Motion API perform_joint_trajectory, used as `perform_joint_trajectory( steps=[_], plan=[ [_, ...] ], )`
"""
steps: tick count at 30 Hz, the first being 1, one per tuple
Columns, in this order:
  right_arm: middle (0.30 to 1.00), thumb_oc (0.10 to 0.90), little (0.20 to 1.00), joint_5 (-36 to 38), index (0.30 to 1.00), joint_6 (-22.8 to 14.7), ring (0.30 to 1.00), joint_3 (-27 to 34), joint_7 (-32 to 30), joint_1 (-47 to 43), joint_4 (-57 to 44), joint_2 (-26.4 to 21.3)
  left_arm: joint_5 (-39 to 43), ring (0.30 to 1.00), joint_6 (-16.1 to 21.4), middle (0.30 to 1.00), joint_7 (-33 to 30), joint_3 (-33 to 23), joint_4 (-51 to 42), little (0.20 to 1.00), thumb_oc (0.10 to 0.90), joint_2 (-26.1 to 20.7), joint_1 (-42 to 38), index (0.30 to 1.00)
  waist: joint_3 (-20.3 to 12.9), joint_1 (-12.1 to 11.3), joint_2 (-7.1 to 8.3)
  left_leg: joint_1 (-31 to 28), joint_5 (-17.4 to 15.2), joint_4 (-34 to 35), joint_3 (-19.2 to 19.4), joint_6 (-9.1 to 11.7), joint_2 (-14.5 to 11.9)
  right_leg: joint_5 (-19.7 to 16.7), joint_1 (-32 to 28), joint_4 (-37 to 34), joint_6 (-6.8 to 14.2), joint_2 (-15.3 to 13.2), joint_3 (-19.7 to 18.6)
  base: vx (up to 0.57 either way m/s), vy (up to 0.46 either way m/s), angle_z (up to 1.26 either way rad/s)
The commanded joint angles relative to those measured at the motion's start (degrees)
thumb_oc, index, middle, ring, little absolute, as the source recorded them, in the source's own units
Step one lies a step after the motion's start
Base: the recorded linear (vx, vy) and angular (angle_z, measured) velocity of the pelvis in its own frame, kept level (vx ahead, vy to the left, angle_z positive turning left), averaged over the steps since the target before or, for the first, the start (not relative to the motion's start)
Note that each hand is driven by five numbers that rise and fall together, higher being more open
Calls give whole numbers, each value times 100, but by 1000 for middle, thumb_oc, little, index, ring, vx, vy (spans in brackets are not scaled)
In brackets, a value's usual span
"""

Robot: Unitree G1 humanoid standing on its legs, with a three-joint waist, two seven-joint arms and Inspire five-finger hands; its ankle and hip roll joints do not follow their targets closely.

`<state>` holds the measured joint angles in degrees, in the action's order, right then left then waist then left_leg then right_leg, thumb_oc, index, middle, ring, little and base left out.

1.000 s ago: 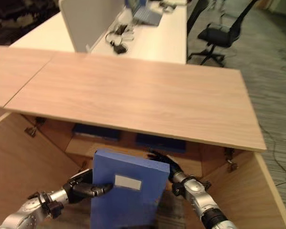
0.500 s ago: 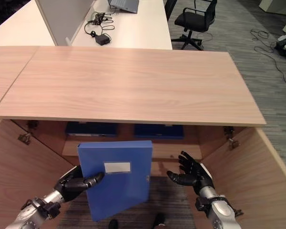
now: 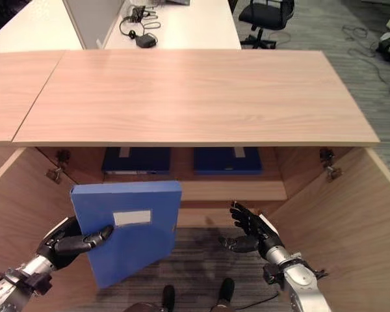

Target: Put the empty folder in the office cabinet

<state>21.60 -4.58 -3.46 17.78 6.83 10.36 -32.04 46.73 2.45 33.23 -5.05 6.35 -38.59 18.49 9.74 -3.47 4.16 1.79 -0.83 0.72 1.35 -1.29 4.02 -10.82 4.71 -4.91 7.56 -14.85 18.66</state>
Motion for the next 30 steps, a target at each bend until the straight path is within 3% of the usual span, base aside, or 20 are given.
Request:
perform_joint_trajectory(
  steps=[1, 4, 10, 21, 30],
  plan=[
    [900, 800, 900, 765, 900, -319, 900, -290, 570, -427, -656, -456, 112, 300, 639, 300, 484, -121, -731, 300, 400, -290, -479, 300, -654, -18, -59, -224, -747, -10, -44, 81, -306, 219, 87, 204, 328, -61, 36, 129, -118, -3],
    [900, 800, 900, 1166, 900, -211, 900, -620, 854, -344, -981, -706, -46, 300, 699, 300, 571, 218, -898, 300, 400, -624, -479, 300, -746, 8, -22, -418, -725, 163, -47, 130, -380, 269, -44, 101, 320, 34, 5, 70, -61, -3],
    [900, 800, 900, 1774, 900, -151, 900, -953, 1001, -295, -1358, -621, -152, 300, 754, 300, 547, 694, -818, 300, 400, -777, -627, 300, -897, 44, -22, -664, -695, 366, 21, 181, -486, 353, -188, -9, 315, 163, -77, 61, -32, -2],
    [900, 800, 900, 1958, 900, 103, 900, -1942, 1190, -635, -1438, -401, -454, 300, 862, 300, 311, 1205, -603, 300, 400, -536, -1102, 300, -993, 56, -29, -822, -714, 428, 96, 191, -524, 433, -278, -9, 289, 225, -199, 17, 5, -6],
    [900, 800, 900, 1523, 900, 189, 900, -2126, 1344, -741, -1447, -983, -674, 300, 831, 300, 379, 1193, -319, 300, 400, -719, -1021, 300, -1030, 55, -9, -831, -712, 428, 161, 191, -533, 426, -273, -9, 297, 248, -240, 0, 1, -1]
  ],
)
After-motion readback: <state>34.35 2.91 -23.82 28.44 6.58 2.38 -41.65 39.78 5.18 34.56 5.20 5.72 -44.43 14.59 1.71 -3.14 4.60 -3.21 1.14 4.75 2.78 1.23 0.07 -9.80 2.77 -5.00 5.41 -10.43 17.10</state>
